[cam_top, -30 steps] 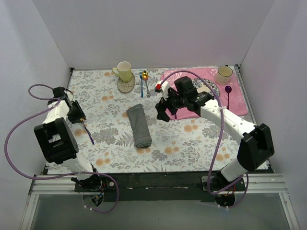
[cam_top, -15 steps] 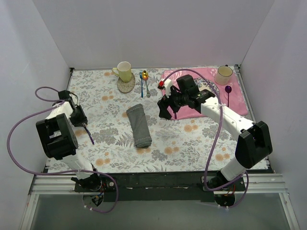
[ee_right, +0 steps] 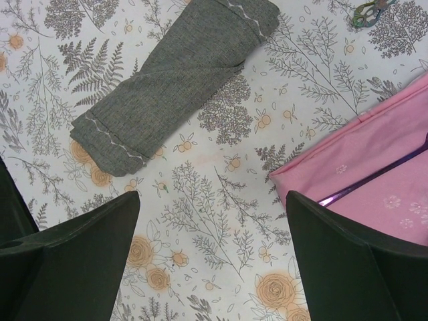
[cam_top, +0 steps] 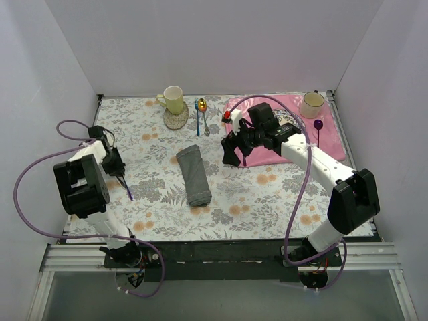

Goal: Fold the napkin into a case and place the utensils inside
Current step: Pick up the spoon from the center of the board.

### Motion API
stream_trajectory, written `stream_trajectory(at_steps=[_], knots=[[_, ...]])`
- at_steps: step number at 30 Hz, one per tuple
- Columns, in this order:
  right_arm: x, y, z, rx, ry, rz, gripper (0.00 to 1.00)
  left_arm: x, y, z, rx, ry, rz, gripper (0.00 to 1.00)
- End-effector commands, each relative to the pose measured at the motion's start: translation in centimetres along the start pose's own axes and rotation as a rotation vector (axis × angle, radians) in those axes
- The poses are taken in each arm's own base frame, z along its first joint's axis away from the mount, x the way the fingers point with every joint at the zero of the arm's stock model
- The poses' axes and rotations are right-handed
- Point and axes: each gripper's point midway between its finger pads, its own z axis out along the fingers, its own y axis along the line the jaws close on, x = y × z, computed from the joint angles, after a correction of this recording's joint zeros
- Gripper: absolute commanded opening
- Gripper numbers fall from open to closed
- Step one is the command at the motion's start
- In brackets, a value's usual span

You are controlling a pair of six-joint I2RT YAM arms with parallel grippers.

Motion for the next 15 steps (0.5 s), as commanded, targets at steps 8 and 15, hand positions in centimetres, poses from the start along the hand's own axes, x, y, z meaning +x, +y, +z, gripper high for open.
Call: stream_trajectory(at_steps=[8, 15], knots=[[-5.3, 0.2, -1.4, -0.048, -0.085, -0.018, 0.97, -3.4, -5.8, -2.4, 0.211, -0.079, 0.077, 0.00], [-13.3, 3.7, -2.9, -0.281, -0.285, 0.017, 0.96, -7.9, -17.3, -18.8, 0.909, -0.316, 0.202, 0.00]])
